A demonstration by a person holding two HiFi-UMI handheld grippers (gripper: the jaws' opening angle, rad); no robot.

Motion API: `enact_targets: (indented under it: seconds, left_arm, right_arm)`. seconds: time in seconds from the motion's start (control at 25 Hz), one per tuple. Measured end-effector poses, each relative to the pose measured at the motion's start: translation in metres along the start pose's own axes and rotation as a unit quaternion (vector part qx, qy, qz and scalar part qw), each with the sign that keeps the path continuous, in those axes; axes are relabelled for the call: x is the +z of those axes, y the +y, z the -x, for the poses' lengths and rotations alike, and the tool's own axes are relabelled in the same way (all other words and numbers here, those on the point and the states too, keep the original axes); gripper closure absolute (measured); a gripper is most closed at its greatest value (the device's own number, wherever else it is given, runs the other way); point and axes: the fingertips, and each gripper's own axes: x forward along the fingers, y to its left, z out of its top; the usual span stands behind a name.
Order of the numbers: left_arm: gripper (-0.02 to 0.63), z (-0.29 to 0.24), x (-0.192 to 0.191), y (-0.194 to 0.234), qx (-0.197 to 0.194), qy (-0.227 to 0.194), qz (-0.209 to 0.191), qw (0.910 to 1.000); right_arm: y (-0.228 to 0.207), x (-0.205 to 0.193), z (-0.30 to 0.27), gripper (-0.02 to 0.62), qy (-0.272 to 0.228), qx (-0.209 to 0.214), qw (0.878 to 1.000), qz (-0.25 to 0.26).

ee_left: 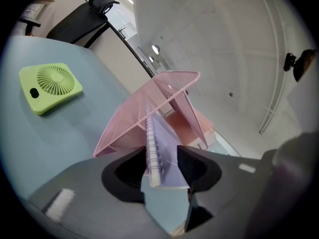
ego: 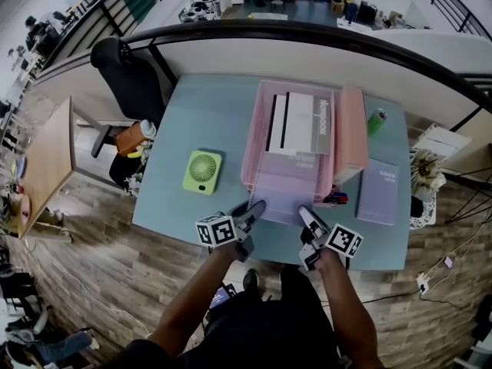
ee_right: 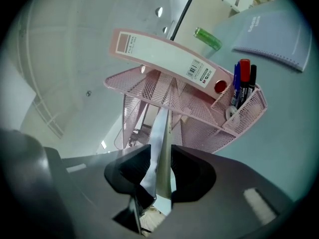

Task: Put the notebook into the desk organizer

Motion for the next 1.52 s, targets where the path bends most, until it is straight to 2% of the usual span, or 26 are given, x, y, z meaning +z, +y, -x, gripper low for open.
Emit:
enact_targets:
  seconds: [0.24,0.36,0.52,0.72,1.12,1.36,1.52]
  left_arm:
    - [0.382,-0.010,0.000,0.007,0.014,0.007,0.002,0.9999]
    - [0.423,-0.010,0.000,0.004,0.016,0.005,-0.002,0.9999]
    - [0.460,-0.005,0.002,-0.005,0.015,0.002,-0.016,0.9998]
    - [0.482,0.005,-0.002,-0.015,0.024,0.003,-0.042,0.9988]
    - [0.486,0.032,-0.026,-0.030,0.027,0.011,-0.064,0.9975]
    - [0.486,0.052,-0.044,-0.041,0.039,0.025,-0.113,0.9925]
    - [0.488,0.067,-0.054,-0.047,0.046,0.026,-0.127,0.9904]
  right_arm:
    - [-0.006,0.004,-0.011,0.491,0.008,-0.014,1.000,0.013]
    - [-0.006,0.002,-0.011,0.513,0.012,-0.019,1.000,0.022]
    - [0.003,0.001,-0.009,0.548,0.007,-0.019,1.000,0.023]
    - [0.009,-0.008,-0.002,0.563,0.006,-0.032,0.999,0.037]
    - [0.013,-0.036,0.025,0.563,0.002,-0.044,0.998,0.037]
    - [0.017,-0.059,0.044,0.563,-0.001,-0.061,0.996,0.060]
    - [0.023,-0.073,0.055,0.565,-0.006,-0.075,0.994,0.078]
